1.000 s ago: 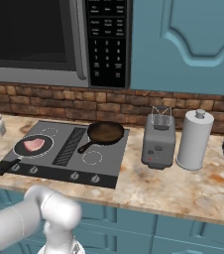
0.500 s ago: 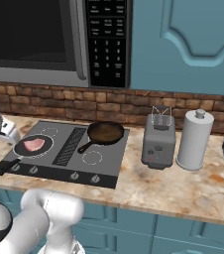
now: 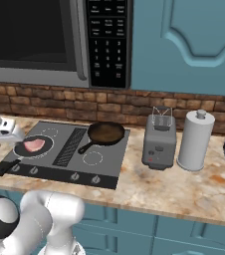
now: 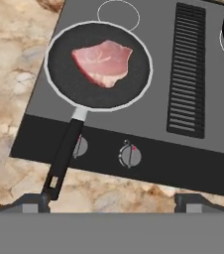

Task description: Place one of the steaks on the plate and the other in the bowl. Then place the bowl in the fridge.

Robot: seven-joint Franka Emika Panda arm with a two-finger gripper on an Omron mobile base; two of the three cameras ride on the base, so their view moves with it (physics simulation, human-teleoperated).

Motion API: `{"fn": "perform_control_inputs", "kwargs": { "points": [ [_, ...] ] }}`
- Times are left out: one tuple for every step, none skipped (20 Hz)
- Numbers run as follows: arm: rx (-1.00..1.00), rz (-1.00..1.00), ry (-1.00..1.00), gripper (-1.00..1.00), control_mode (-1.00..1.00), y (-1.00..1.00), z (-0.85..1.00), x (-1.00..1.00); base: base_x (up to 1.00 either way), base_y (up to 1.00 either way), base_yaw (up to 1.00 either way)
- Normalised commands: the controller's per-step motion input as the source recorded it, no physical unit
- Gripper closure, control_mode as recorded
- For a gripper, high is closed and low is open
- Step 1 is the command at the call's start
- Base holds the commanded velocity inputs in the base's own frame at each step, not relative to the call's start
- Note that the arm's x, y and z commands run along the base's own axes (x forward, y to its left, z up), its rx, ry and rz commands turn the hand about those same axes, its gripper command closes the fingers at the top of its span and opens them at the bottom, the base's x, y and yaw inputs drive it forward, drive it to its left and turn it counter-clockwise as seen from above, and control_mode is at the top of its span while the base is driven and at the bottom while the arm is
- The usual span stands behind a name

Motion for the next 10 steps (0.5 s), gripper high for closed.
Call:
{"fn": "perform_control_inputs", "kwargs": {
  "points": [
    [-0.13,0.05,0.0,-1.0,-1.0,-0.26,0.0,0.07,0.0,0.0,0.0],
    [-0.05,0.01,0.0,-1.0,-1.0,-0.23,0.0,0.21,0.0,0.0,0.0],
    [0.0,0.0,0.0,-1.0,-1.0,-0.19,0.0,0.26,0.0,0.0,0.0],
    [0.0,0.0,0.0,-1.0,-1.0,-0.16,0.0,0.33,0.0,0.0,0.0],
    [0.0,0.0,0.0,-1.0,-1.0,-0.11,0.0,0.33,0.0,0.0,0.0],
    [0.0,0.0,0.0,-1.0,-1.0,-0.11,-0.07,0.28,0.0,0.0,0.0],
    [0.0,0.01,-0.02,-1.0,-1.0,-0.06,-0.14,0.33,0.0,0.0,0.0],
    [0.0,0.01,-0.05,-1.0,-1.0,0.0,-0.27,0.26,0.0,0.0,0.0],
    [0.0,0.03,-0.09,-1.0,-1.0,0.0,-0.34,0.26,0.0,0.0,0.0],
    [0.0,0.04,-0.11,-1.0,-1.0,0.0,-0.37,0.16,0.0,0.0,0.0]
  ]
}}
